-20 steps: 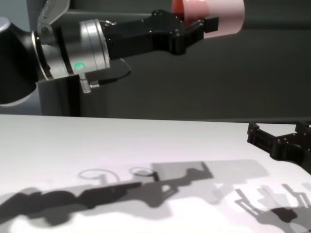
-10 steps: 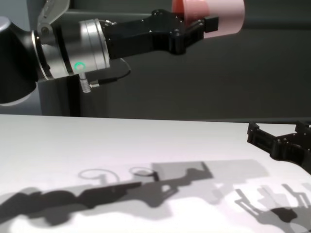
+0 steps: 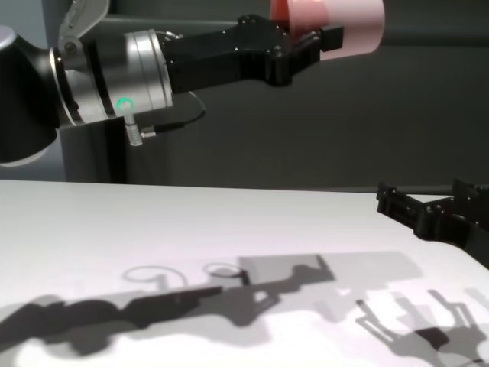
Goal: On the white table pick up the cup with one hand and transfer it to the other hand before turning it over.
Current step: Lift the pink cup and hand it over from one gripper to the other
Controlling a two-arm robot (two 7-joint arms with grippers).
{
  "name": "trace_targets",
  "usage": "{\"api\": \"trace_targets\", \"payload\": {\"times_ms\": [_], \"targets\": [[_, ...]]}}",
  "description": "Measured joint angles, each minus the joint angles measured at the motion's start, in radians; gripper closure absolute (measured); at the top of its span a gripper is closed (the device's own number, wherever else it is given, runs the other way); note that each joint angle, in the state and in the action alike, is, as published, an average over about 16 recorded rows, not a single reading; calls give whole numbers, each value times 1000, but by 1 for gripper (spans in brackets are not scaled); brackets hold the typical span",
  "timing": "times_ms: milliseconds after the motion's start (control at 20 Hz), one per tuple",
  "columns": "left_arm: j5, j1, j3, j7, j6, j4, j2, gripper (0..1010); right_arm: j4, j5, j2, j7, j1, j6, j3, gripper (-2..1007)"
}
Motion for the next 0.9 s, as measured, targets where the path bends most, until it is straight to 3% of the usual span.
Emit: {"api": "trace_targets", "payload": {"times_ms": [150,350,650,900], "targets": [[0,0,0,0,0,0,0,965,-7,34,-11,37,-2,6,13,3],[1,0,0,0,0,0,0,965,-14,110,-28,101,-4,16,34,3],[1,-1,0,0,-1,0,0,965,-6,278,-49,217,1,38,72,3],[1,-1,0,0,-1,0,0,965,21,443,-62,323,20,65,102,3]]}}
